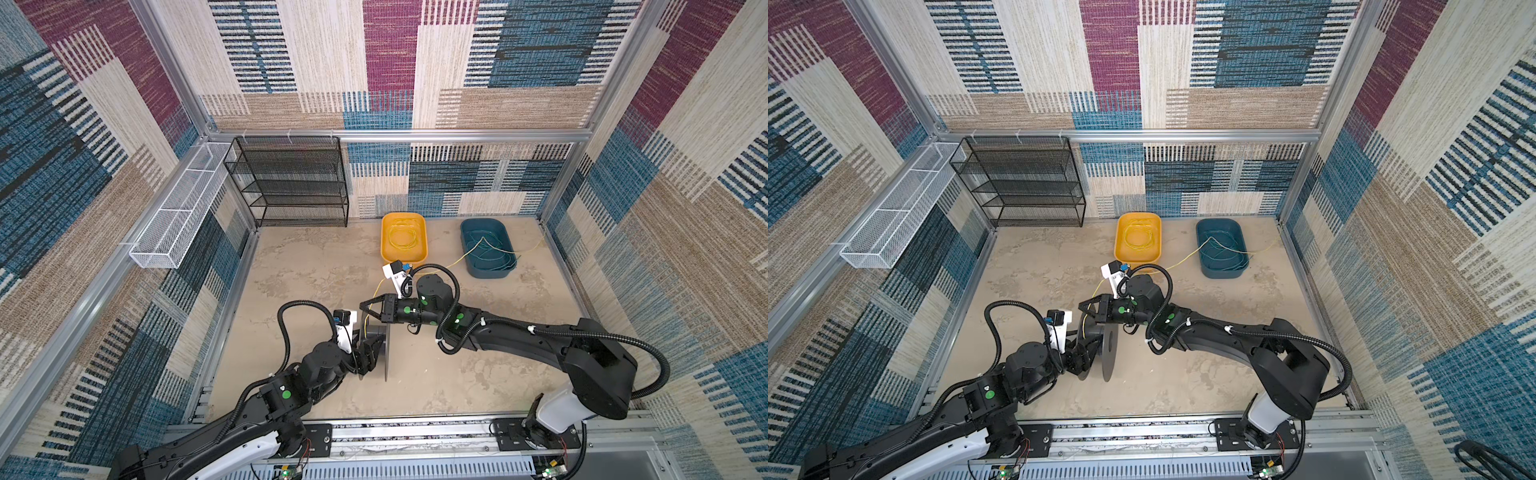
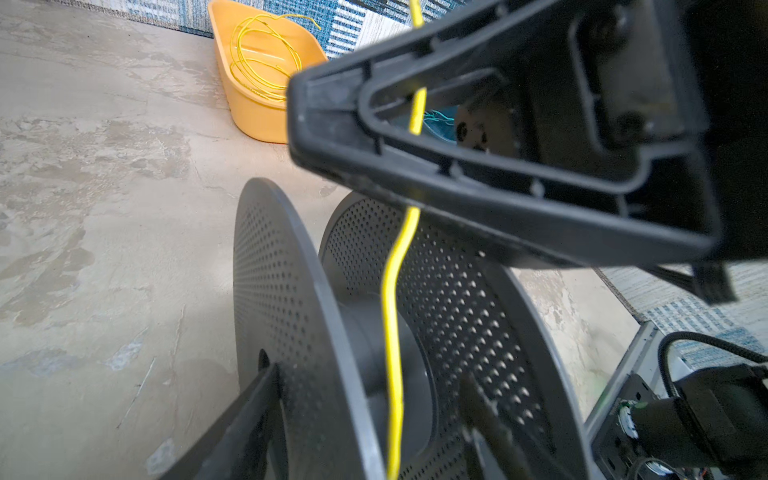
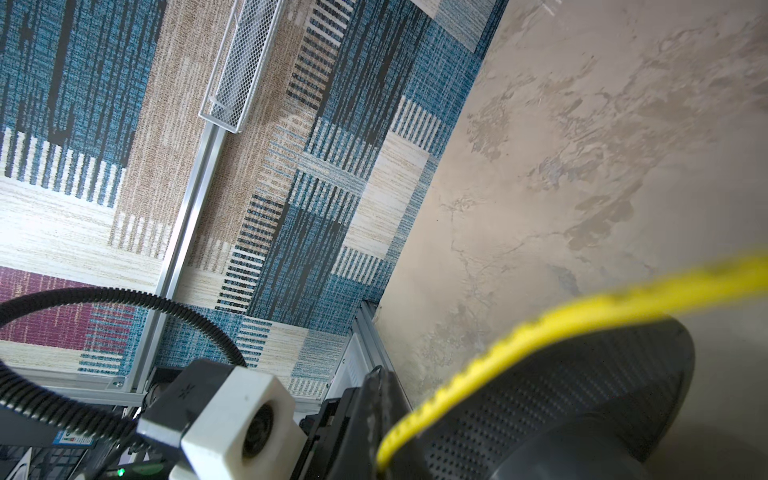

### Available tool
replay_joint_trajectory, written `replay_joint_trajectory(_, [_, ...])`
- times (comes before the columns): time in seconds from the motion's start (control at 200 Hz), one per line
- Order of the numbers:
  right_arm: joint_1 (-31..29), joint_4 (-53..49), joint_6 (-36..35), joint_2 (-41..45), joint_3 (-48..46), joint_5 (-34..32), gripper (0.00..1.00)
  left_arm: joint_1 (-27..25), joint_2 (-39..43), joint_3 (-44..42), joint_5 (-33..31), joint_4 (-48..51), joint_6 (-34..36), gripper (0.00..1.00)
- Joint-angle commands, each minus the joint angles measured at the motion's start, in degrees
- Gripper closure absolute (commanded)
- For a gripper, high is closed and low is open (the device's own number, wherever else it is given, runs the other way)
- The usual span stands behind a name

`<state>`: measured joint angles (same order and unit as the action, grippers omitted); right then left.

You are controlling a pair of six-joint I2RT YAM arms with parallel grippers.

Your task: Wrap the cables

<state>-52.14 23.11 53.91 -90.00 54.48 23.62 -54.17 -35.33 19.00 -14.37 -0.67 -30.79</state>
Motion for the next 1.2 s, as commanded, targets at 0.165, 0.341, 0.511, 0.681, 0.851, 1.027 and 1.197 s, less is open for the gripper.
replay_joint_trajectory(0.165, [-0.3,-0.9,-0.6,0.6,-0.6,-0.1,1.00,0.0,1.1,0.6,1.1,-2.0,3.2,0.49])
replay_joint_trajectory(0.341, [-0.4,-0.8,-0.3,0.6,-1.4,-0.3,1.00,0.0,2.8,0.2,0.3,-1.0,2.9,0.62])
replay_joint_trajectory(0.511, [-0.6,-0.8,-0.3,0.5,-1.7,-0.3,1.00,0.1,3.9,-0.1,0.0,-0.4,2.7,0.63])
replay_joint_trajectory(0.681, [-0.7,-0.8,-0.2,0.5,-2.1,-0.4,1.00,0.0,3.8,-0.3,0.1,-0.1,2.8,0.70])
replay_joint_trajectory(0.851, [-0.7,-0.6,-0.1,0.3,-2.1,-0.3,1.00,0.1,3.7,-0.6,0.3,0.0,2.8,0.78])
replay_joint_trajectory(1.027, [-0.7,-0.6,-0.1,0.0,-2.0,-0.4,1.00,0.1,3.8,-0.5,1.2,1.1,2.9,0.88])
replay_joint_trajectory(1.197, [-0.7,-0.6,-0.1,0.0,-2.0,-0.6,1.00,0.0,4.3,-0.2,2.2,2.5,3.1,1.00])
